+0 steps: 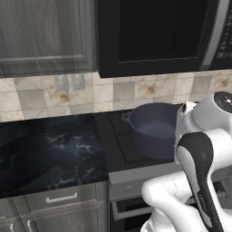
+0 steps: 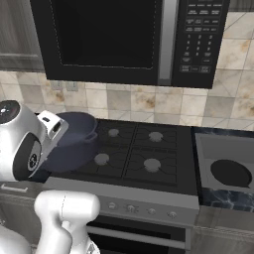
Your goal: Move the pot and pan from the stove into the sink.
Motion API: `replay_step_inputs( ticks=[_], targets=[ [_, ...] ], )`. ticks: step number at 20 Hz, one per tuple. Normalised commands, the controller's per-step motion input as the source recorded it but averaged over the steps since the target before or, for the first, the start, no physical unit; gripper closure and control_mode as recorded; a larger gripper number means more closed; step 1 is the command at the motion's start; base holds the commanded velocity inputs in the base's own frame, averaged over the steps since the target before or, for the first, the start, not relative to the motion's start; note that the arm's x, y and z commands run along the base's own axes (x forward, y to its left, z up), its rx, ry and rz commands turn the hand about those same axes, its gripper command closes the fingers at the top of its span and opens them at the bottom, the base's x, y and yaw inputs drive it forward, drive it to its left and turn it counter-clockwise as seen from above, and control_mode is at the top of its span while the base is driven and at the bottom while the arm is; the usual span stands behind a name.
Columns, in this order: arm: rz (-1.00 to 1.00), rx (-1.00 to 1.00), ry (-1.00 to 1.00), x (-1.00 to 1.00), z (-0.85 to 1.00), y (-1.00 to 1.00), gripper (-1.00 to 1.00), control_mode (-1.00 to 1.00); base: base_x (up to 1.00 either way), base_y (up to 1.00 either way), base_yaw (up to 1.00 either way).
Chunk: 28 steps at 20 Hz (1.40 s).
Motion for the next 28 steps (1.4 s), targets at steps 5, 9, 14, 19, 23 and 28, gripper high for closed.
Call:
replay_step_inputs(
  ticks=[5,9,14,19,23,28],
  targets=[
    [0.13,0.01,-0.23,-0.53,0.03,-0.13,1.0,-1.0,0.0,0.0,0.0],
    [0.0,0.01,-0.01,0.0,0.0,-0.02,1.0,-1.0,0.0,0.0,0.0],
    [0.0,0.0,0.0,0.0,0.0,0.0,1.0,-1.0,0.0,0.0,0.0],
    [0.0,0.0,0.0,0.0,0.0,0.0,1.0,-1.0,0.0,0.0,0.0],
    [0.0,0.0,0.0,0.0,0.0,0.0,1.0,1.0,0.0,-0.12,0.0],
    [0.0,0.0,0.0,0.0,0.0,0.0,1.0,1.0,0.0,-0.58,0.0]
  ],
)
